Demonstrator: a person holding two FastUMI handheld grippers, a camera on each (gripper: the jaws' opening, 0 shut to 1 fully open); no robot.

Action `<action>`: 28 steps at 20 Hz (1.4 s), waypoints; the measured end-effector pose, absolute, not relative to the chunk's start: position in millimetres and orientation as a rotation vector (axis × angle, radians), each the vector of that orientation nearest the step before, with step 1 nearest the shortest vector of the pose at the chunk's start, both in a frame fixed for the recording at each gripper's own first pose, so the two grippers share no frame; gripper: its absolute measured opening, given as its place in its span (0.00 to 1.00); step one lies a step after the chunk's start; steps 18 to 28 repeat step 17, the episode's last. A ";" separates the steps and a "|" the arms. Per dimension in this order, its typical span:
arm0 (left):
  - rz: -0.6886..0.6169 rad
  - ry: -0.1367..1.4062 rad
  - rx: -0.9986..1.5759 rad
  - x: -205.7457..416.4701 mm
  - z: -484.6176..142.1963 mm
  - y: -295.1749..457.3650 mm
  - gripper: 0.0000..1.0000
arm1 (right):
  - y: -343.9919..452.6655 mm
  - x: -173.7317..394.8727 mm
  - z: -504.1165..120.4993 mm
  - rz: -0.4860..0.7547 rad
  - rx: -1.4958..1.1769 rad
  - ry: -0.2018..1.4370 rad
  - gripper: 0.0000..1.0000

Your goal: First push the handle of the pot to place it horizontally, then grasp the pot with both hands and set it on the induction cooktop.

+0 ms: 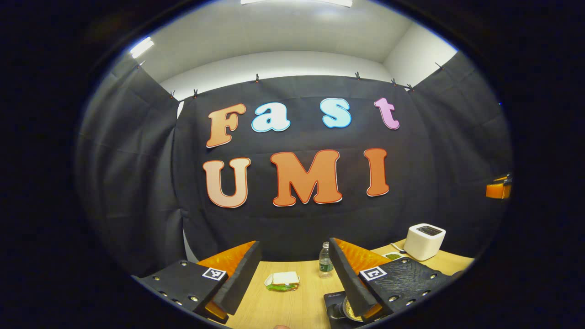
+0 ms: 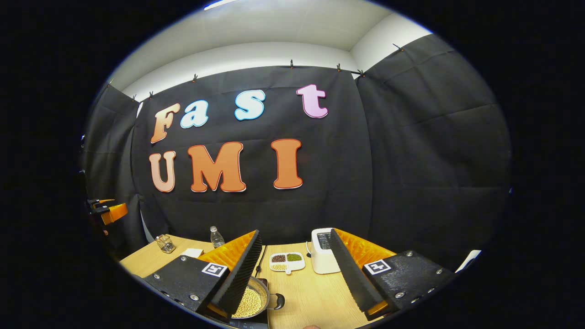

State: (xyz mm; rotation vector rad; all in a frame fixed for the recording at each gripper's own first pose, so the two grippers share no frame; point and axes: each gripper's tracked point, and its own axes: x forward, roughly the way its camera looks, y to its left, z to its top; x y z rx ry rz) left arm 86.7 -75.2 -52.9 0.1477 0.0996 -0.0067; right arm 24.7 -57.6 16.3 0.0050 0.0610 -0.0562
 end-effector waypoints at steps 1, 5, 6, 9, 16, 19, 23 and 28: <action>-0.013 0.105 0.152 84.1 -54.4 -77.1 0.90 | -57.2 24.0 17.4 -0.054 0.006 0.058 0.93; -0.042 0.114 -0.028 83.4 -31.6 -64.4 0.91 | -50.5 22.6 21.0 -0.043 -0.003 0.045 0.93; 0.018 0.087 0.036 84.7 -22.4 -36.9 0.91 | -49.8 22.3 22.7 -0.043 -0.007 0.039 0.93; 0.002 0.088 0.023 72.5 -16.2 -40.4 0.89 | -43.2 24.1 22.6 -0.030 -0.010 0.038 0.93; 0.031 0.087 -0.002 62.5 -24.4 -27.8 0.89 | -40.5 17.1 19.3 -0.013 -0.015 0.030 0.93; 0.016 0.088 -0.016 63.2 -26.2 -32.8 0.90 | -40.1 16.3 17.8 -0.006 -0.015 0.035 0.93; 0.016 0.088 -0.016 63.2 -26.2 -32.8 0.90 | -40.1 16.3 17.8 -0.006 -0.015 0.035 0.93; 0.016 0.088 -0.016 63.2 -26.2 -32.8 0.90 | -40.1 16.3 17.8 -0.006 -0.015 0.035 0.93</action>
